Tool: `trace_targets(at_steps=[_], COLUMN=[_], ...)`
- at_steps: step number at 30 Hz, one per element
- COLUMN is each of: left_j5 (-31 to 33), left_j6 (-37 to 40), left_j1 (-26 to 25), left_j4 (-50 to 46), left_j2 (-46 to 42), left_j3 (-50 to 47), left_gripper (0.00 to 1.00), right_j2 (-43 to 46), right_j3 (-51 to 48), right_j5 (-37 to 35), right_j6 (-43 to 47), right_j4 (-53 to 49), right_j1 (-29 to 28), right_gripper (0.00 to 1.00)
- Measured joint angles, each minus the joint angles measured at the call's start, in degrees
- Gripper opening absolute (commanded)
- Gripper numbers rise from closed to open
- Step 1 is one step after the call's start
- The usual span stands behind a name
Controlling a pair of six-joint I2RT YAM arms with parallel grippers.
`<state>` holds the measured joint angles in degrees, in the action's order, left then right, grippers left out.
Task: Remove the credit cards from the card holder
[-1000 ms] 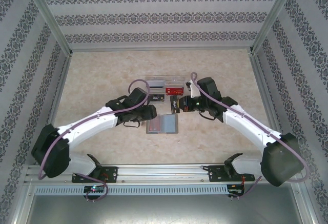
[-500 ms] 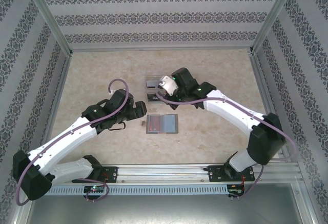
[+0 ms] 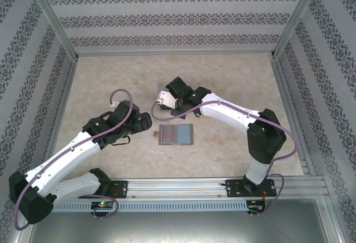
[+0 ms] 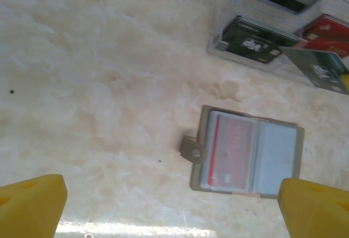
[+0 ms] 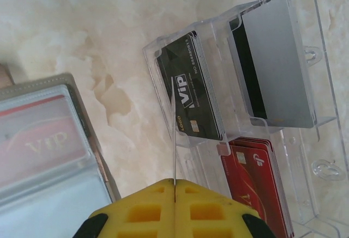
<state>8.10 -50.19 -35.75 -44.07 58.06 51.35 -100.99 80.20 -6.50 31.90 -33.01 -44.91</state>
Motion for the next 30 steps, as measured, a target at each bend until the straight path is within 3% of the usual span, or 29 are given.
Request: trace_targets(at_steps=[10,16,30], left_j5=[-5.2,-9.4,-14.4], left_j6=[2.9,6.6,11.0], left_j1=[14.2,19.9,22.0], left_j4=[-2.0,-2.0,-2.4], left_j2=[3.9,5.6,11.1], left_j3=[6.6,7.2,10.1], left_gripper=[1.0,1.0,1.0], right_j2=[-4.2,-7.7,-14.8], right_j3=[2.6,7.8,13.8], right_j5=[-3.0,-5.3,-9.0], right_j6=[6.3,8.9,10.5], right_j4=[0.0,-0.3,-2.4], right_j1=[-2.4,-4.1,-5.2], right_gripper=[0.0,0.0,0.0])
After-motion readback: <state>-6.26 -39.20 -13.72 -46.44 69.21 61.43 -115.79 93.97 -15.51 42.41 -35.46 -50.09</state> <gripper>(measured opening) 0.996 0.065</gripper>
